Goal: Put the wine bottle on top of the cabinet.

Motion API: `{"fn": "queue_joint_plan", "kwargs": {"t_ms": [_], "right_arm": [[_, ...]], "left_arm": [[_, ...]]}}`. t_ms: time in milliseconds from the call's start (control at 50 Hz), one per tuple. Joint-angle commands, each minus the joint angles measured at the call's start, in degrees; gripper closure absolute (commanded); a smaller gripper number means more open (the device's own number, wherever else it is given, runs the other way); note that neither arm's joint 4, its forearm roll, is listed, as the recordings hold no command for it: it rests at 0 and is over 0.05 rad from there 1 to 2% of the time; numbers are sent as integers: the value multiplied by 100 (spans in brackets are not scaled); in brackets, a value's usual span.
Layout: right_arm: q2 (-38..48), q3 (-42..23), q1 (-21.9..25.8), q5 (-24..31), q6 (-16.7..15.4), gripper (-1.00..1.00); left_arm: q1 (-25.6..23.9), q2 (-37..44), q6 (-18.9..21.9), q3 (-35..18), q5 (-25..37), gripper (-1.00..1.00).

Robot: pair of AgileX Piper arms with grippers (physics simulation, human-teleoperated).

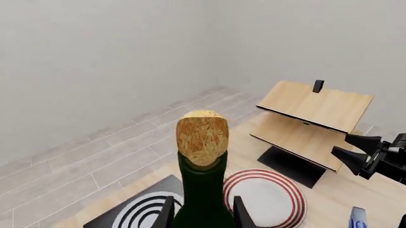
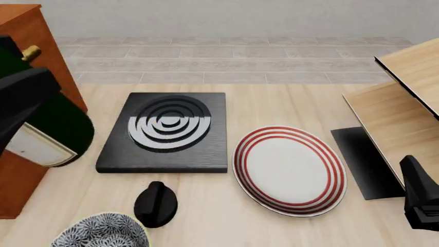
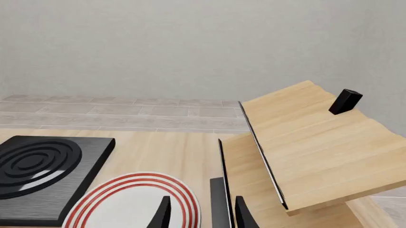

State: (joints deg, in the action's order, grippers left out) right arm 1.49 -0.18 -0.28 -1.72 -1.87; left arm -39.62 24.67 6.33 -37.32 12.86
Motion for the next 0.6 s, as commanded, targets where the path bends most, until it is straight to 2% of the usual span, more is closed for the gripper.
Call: {"fn": "queue_joint_plan", "kwargs": {"t_ms": [20, 60, 420, 600], "right_arm": [[1, 0, 0, 0, -1, -100], [0, 0, 0, 0, -1, -100], [-1, 0, 0, 1, 0, -100], [-1, 0, 0, 1, 1, -100]], "left_arm": [[526, -35, 552, -711, 565, 100], [600, -18, 697, -832, 650, 100], [936, 316, 953, -1466, 1149, 100], [1266, 639, 1026, -2187, 1456, 100]]}}
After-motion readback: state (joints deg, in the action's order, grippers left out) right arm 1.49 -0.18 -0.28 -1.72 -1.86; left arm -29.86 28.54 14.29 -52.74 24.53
